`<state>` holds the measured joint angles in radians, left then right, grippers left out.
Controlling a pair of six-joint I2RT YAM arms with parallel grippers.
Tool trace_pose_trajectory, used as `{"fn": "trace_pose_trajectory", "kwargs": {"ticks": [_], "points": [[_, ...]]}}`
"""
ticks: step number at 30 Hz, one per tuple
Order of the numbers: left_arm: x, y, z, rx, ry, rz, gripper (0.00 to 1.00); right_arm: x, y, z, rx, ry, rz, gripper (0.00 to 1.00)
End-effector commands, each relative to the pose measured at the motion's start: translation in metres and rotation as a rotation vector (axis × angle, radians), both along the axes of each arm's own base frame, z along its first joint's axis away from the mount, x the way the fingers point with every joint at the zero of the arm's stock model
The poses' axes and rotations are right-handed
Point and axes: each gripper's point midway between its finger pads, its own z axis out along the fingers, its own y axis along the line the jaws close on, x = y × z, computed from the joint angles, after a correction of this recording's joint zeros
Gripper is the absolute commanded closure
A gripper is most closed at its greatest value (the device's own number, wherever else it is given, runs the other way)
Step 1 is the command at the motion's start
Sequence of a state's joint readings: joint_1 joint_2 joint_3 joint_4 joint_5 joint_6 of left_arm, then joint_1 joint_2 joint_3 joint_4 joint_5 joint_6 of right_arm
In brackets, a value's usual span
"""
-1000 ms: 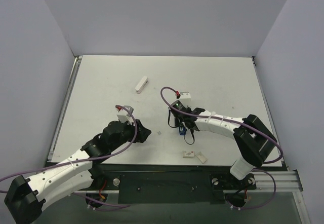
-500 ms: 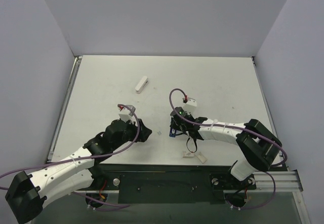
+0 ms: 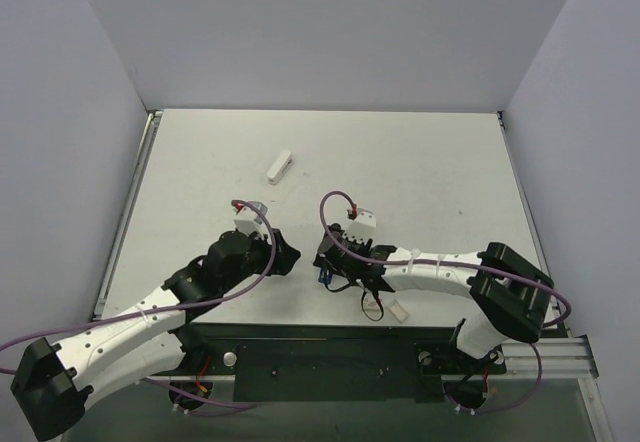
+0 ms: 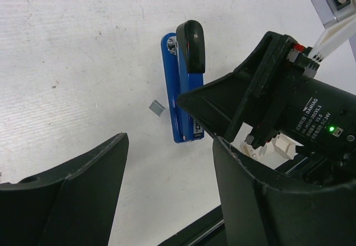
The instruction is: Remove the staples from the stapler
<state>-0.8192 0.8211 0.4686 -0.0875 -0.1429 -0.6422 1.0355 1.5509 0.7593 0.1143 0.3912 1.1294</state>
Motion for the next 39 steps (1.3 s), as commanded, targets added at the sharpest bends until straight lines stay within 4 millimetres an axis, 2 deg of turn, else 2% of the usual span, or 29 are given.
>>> {"fn": "trace_pose_trajectory", "kwargs": {"ticks": [1, 4, 7, 9, 10, 11, 12, 13, 14, 15, 16, 17, 18, 19, 20, 21, 22, 23, 24, 25, 26, 27, 28, 29, 30, 32, 39], "points": [[0.009, -0.006, 0.031, -0.026, -0.062, 0.007, 0.28, 0.007, -0.012, 0.036, -0.01, -0.093, -0.059, 0.39], [0.013, -0.012, 0.038, -0.026, -0.073, -0.003, 0.28, 0.003, -0.022, 0.056, 0.008, -0.137, -0.047, 0.37], [0.021, -0.016, 0.036, 0.02, -0.077, -0.009, 0.28, -0.002, -0.028, 0.071, 0.007, -0.166, 0.009, 0.36], [0.027, -0.02, 0.037, 0.045, -0.083, -0.015, 0.28, -0.006, -0.04, 0.088, 0.029, -0.213, 0.024, 0.36], [0.031, -0.025, 0.036, 0.06, -0.075, -0.02, 0.28, -0.011, -0.053, 0.08, -0.023, -0.205, 0.033, 0.36], [0.035, -0.029, 0.042, 0.066, -0.089, -0.027, 0.28, -0.014, -0.06, 0.084, -0.02, -0.223, 0.036, 0.36], [0.038, -0.033, 0.035, 0.092, -0.074, -0.037, 0.28, -0.015, -0.069, 0.084, -0.056, -0.23, 0.036, 0.36], [0.043, -0.038, 0.039, 0.1, -0.084, -0.045, 0.28, -0.016, -0.077, 0.089, -0.06, -0.245, 0.034, 0.36], [0.047, -0.042, 0.032, 0.127, -0.071, -0.051, 0.27, -0.018, -0.086, 0.087, -0.101, -0.246, 0.037, 0.36], [0.052, -0.048, 0.037, 0.137, -0.084, -0.058, 0.27, -0.019, -0.092, 0.091, -0.106, -0.257, 0.034, 0.36], [0.056, -0.052, 0.028, 0.164, -0.069, -0.064, 0.27, -0.022, -0.1, 0.09, -0.138, -0.255, 0.04, 0.36], [0.062, -0.056, 0.031, 0.176, -0.081, -0.069, 0.27, -0.024, -0.104, 0.092, -0.135, -0.261, 0.044, 0.36], [0.067, -0.06, 0.019, 0.208, -0.06, -0.069, 0.27, -0.025, -0.108, 0.092, -0.145, -0.262, 0.052, 0.35], [0.073, -0.065, 0.026, 0.215, -0.08, -0.074, 0.27, -0.029, -0.113, 0.091, -0.141, -0.263, 0.057, 0.35], [0.077, -0.068, 0.015, 0.243, -0.062, -0.078, 0.27, -0.03, -0.116, 0.09, -0.145, -0.266, 0.064, 0.35], [0.081, -0.073, 0.018, 0.251, -0.076, -0.087, 0.27, -0.033, -0.12, 0.09, -0.137, -0.269, 0.066, 0.34], [0.086, -0.076, 0.01, 0.275, -0.066, -0.088, 0.27, -0.034, -0.122, 0.089, -0.141, -0.268, 0.072, 0.34], [0.089, -0.082, 0.012, 0.272, -0.07, -0.096, 0.27, -0.037, -0.125, 0.088, -0.139, -0.268, 0.078, 0.34], [0.092, -0.085, 0.005, 0.289, -0.065, -0.104, 0.27, -0.038, -0.127, 0.088, -0.14, -0.267, 0.08, 0.34], [0.095, -0.092, 0.009, 0.28, -0.072, -0.112, 0.27, -0.04, -0.13, 0.087, -0.141, -0.263, 0.081, 0.34], [0.098, -0.094, 0.0, 0.302, -0.061, -0.119, 0.26, -0.041, -0.131, 0.087, -0.14, -0.261, 0.083, 0.34], [0.101, -0.101, 0.004, 0.294, -0.066, -0.129, 0.26, -0.043, -0.131, 0.086, -0.135, -0.255, 0.092, 0.34], [0.103, -0.103, -0.008, 0.321, -0.048, -0.14, 0.26, -0.044, -0.131, 0.086, -0.128, -0.252, 0.091, 0.34], [0.106, -0.108, -0.004, 0.317, -0.054, -0.148, 0.25, -0.046, -0.13, 0.085, -0.118, -0.247, 0.1, 0.34], [0.108, -0.111, -0.014, 0.336, -0.039, -0.155, 0.25, -0.047, -0.13, 0.084, -0.113, -0.245, 0.104, 0.34], [0.114, -0.119, -0.016, 0.349, -0.036, -0.167, 0.24, -0.048, -0.129, 0.084, -0.11, -0.241, 0.111, 0.34], [0.124, -0.128, -0.039, 0.432, -0.002, -0.171, 0.23, -0.049, -0.129, 0.082, -0.115, -0.238, 0.127, 0.34]]}}
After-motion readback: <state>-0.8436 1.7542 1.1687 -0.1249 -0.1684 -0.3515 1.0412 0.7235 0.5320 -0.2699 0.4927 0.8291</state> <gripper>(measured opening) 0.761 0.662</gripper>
